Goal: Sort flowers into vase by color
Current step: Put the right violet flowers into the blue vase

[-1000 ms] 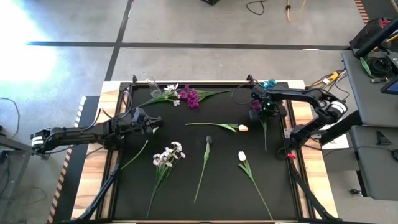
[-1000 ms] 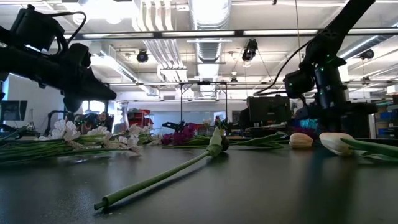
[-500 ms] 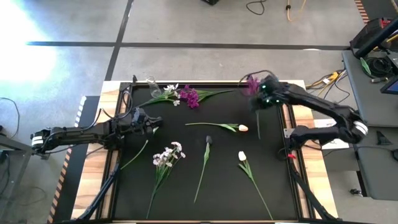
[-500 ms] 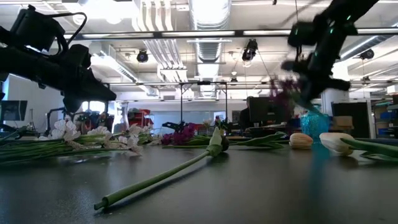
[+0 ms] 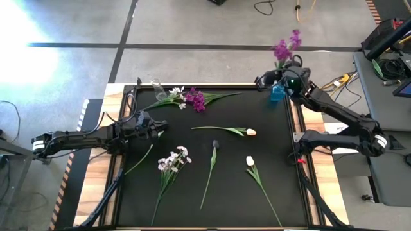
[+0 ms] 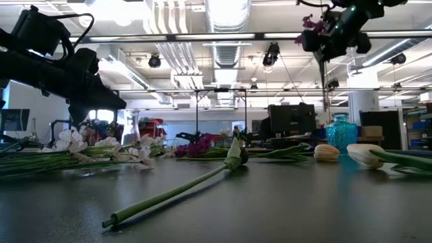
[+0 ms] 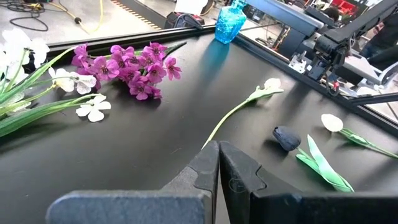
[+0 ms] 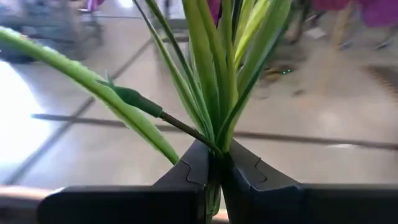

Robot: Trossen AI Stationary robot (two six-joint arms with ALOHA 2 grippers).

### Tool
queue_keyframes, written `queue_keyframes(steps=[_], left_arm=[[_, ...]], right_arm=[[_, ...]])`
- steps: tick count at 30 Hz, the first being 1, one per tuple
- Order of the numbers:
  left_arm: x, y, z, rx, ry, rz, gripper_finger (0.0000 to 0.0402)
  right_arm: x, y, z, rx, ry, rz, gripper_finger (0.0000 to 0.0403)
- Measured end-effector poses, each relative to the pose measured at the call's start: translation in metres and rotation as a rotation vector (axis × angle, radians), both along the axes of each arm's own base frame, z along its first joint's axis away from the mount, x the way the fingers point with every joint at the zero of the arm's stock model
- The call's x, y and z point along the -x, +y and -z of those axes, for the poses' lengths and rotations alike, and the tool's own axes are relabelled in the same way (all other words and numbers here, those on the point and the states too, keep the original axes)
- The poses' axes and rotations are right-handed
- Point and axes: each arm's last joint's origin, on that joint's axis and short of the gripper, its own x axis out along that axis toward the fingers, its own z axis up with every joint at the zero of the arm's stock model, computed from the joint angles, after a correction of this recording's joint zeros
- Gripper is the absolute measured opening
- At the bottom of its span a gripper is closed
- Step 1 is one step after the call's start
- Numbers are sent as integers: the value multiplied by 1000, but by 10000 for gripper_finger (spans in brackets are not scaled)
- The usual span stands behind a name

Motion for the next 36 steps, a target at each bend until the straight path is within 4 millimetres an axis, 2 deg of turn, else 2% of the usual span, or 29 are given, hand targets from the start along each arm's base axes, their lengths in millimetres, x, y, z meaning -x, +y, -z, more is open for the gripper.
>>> queue_keyframes(steps=[8, 12, 24, 36], left_arm=[[0, 1, 0, -16, 3, -24, 0], [0, 1, 0, -25, 7, -21, 0], [0, 1, 0, -31, 8, -19, 0], [0, 1, -1, -32, 7, -20, 0]], right_arm=[[2, -2, -13, 112, 118, 156, 18], [3, -3, -9, 124, 141, 196, 18], [-16, -22, 32, 91, 204, 284, 18], [-35, -38, 66, 19, 251, 299, 18]])
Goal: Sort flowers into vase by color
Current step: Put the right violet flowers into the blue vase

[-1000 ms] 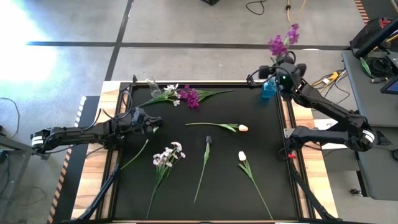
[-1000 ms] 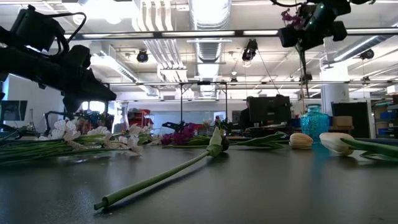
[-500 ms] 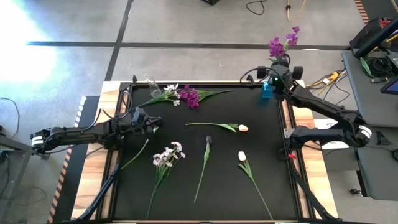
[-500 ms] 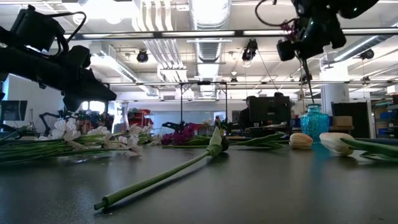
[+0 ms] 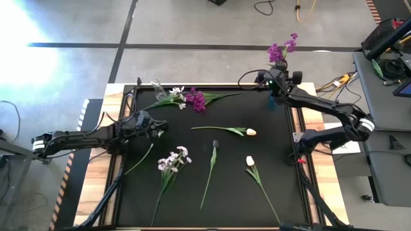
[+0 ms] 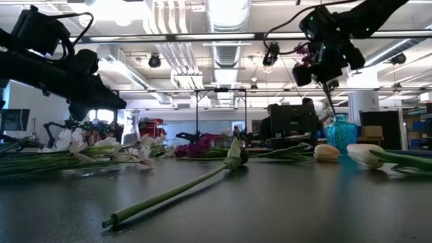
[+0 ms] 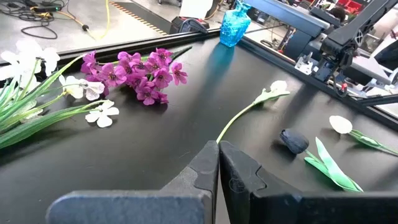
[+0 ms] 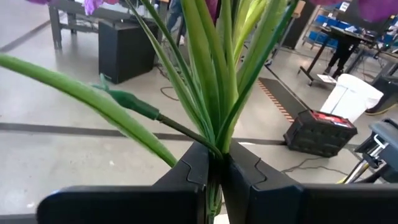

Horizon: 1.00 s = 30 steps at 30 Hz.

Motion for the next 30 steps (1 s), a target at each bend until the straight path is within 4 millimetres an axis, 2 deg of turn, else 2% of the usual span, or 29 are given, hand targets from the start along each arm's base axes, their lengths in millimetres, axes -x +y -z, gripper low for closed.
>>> queue_keyframes(steps=[10, 16, 25, 30], left_arm=[[0, 0, 0, 0, 1, -1, 0], [0, 1, 0, -14, 6, -21, 0], [0, 1, 0, -22, 11, -18, 0], [0, 1, 0, -22, 12, -18, 0]], right_arm=[[0, 0, 10, -60, 89, 9, 18], [5, 3, 11, -76, 135, 46, 37], [10, 6, 18, -99, 59, 93, 58], [12, 7, 20, -132, 93, 77, 69]])
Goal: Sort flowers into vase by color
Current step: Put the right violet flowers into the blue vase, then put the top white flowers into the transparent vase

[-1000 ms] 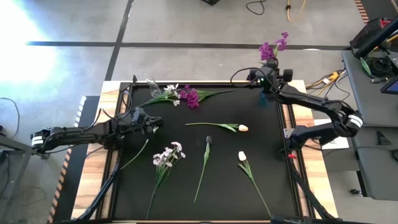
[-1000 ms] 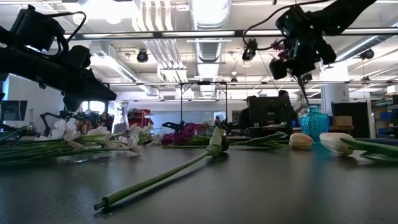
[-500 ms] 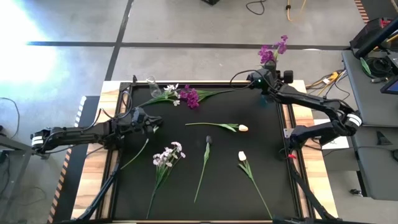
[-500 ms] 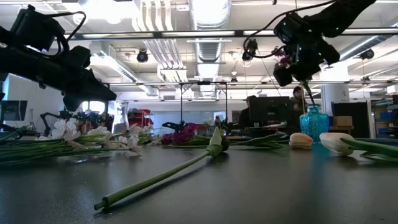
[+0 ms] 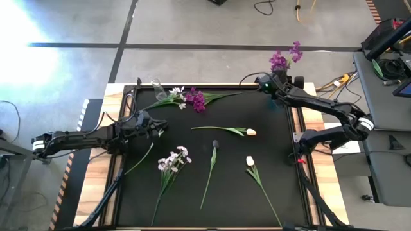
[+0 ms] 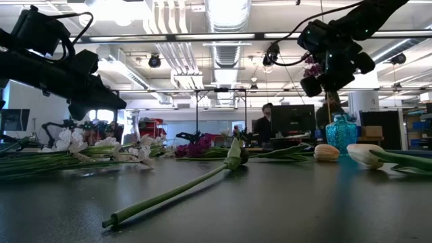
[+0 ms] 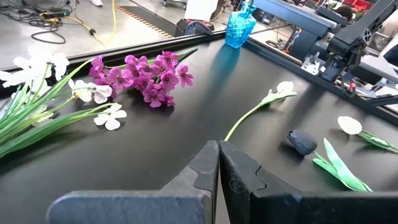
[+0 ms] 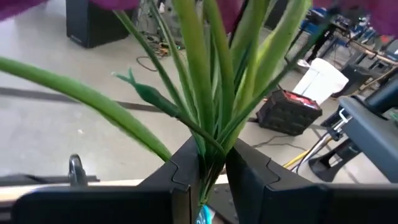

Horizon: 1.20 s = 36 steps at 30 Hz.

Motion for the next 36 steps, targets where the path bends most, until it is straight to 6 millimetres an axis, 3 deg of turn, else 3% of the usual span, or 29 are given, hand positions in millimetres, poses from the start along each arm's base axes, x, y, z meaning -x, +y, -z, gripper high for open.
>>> queue_keyframes(steps=[9, 17, 22, 36], left_arm=[[0, 0, 0, 28, -13, -9, 0], [0, 0, 0, 43, -21, -13, 0], [-1, -1, -3, 66, -13, 4, 0], [0, -2, -42, 84, 113, 59, 0]], right_arm=[[0, 2, -3, -100, -54, -56, 146], [-3, 3, -27, -227, -71, -128, 200], [2, 9, -51, -340, -31, -150, 201], [21, 35, -115, -678, -34, -261, 171]])
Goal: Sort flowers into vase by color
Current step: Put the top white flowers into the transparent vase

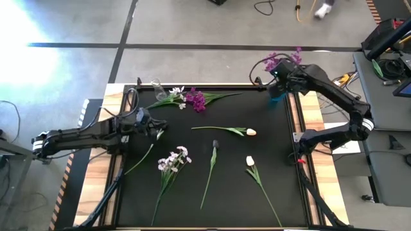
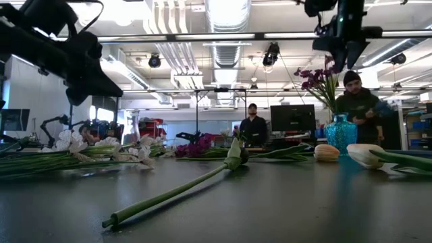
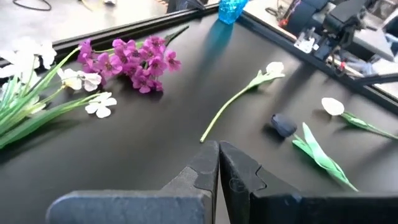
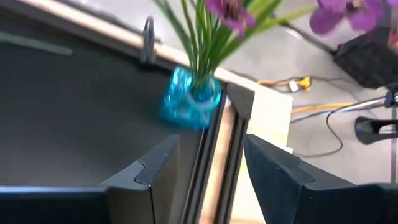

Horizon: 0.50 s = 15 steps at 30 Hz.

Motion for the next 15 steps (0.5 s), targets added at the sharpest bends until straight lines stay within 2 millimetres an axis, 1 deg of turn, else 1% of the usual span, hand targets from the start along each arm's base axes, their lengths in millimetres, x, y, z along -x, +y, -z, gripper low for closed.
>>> queue_keyframes(steps=[3, 6, 9, 14, 15], left_arm=[[2, -1, -6, 9, 36, 13, 0], [5, -2, -10, 34, 109, 11, 0], [7, -2, -14, 79, 172, -4, 0], [0, -1, -23, 154, 221, -13, 0], [-2, -1, -24, 170, 238, -21, 0]], right_arm=[[5, 6, -10, -27, 19, -7, 158], [10, 11, -22, -33, 25, -8, 136], [15, 17, -34, -44, 7, -19, 102], [21, 27, -56, -70, -152, -74, 27], [22, 29, -59, -69, -174, -85, 18]])
